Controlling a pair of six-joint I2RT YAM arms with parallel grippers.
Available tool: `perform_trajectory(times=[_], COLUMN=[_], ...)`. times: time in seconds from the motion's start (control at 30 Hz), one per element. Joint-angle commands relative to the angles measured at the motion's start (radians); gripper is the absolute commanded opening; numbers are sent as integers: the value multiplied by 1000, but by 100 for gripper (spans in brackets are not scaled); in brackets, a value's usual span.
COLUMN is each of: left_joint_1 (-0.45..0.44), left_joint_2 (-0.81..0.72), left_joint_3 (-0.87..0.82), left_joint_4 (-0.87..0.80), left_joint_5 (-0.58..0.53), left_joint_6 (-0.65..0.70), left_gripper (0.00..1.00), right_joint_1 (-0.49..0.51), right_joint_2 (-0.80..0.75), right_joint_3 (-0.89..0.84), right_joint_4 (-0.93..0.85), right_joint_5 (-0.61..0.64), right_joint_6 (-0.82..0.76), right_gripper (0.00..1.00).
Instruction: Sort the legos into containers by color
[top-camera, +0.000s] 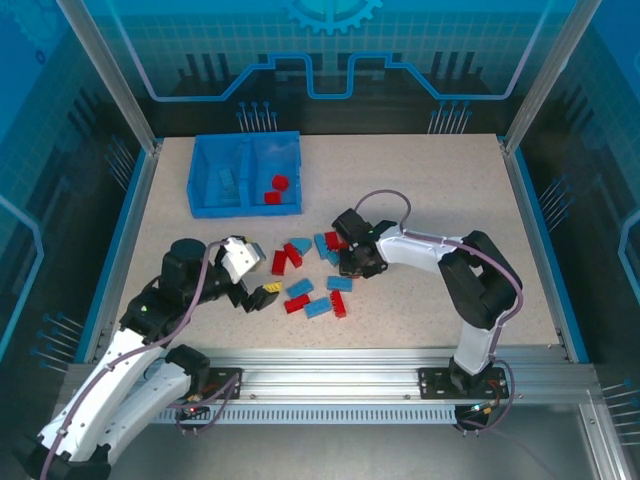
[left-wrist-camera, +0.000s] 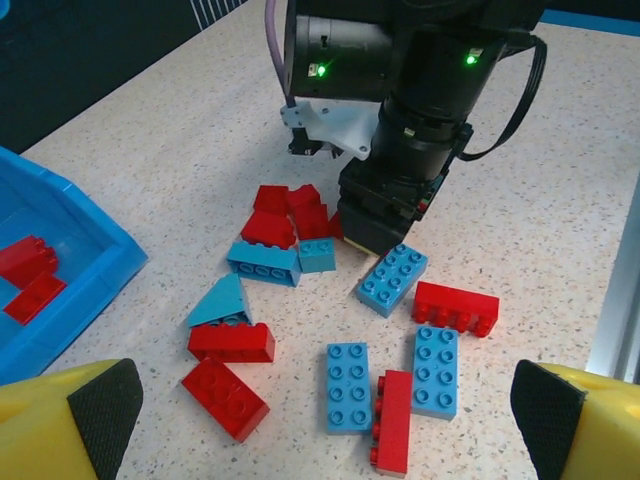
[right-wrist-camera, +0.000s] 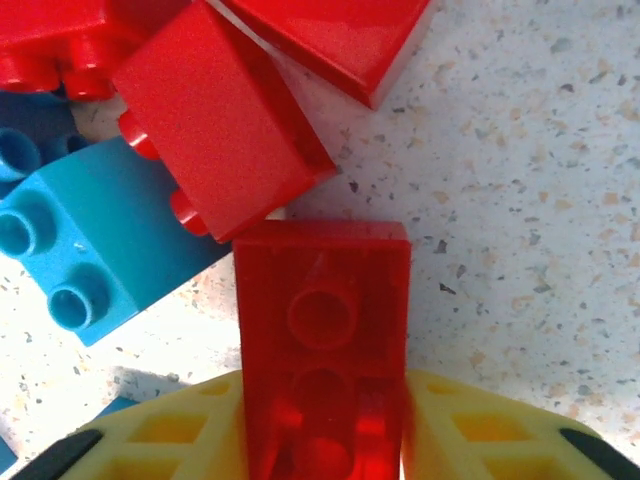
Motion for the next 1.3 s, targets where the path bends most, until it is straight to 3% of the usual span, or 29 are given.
perform_trajectory(times=[0.0, 0.17, 0.33, 0.4, 0.5, 0.63, 0.87, 1.1, 1.27], left_joint_1=[-5, 0, 64, 127, 203, 212, 217, 221, 220], left_joint_2=[-28, -92, -56, -18, 35, 53, 40, 43, 43], left_joint_3=[-22, -64, -26, 17, 55, 78, 82, 80, 70], left_joint_4=[44, 176, 213, 170, 117, 98, 89, 97, 99], left_joint_5=[-70, -140, -408, -487, -467, -458, -549, -544, -563], left_joint_6=[12, -81, -268, -336, -367, -373, -400, -409, -396], left_gripper=[99, 99, 99, 99, 99, 99, 99, 99, 99], right_joint_1=[2, 121, 196, 215, 213, 199, 153, 115, 80], right_joint_2=[-77, -241, -213, -141, -13, 175, 537, 927, 954], right_joint_3=[11, 66, 215, 306, 434, 654, 1076, 1645, 1614], right_joint_4=[-14, -28, 43, 77, 112, 112, 23, -163, -47], right_joint_5=[56, 278, 226, 219, 221, 227, 222, 189, 88], right_joint_6=[-4, -117, -226, -276, -320, -381, -407, -399, -333], right_gripper=[28, 28, 28, 29, 29, 29, 29, 29, 34])
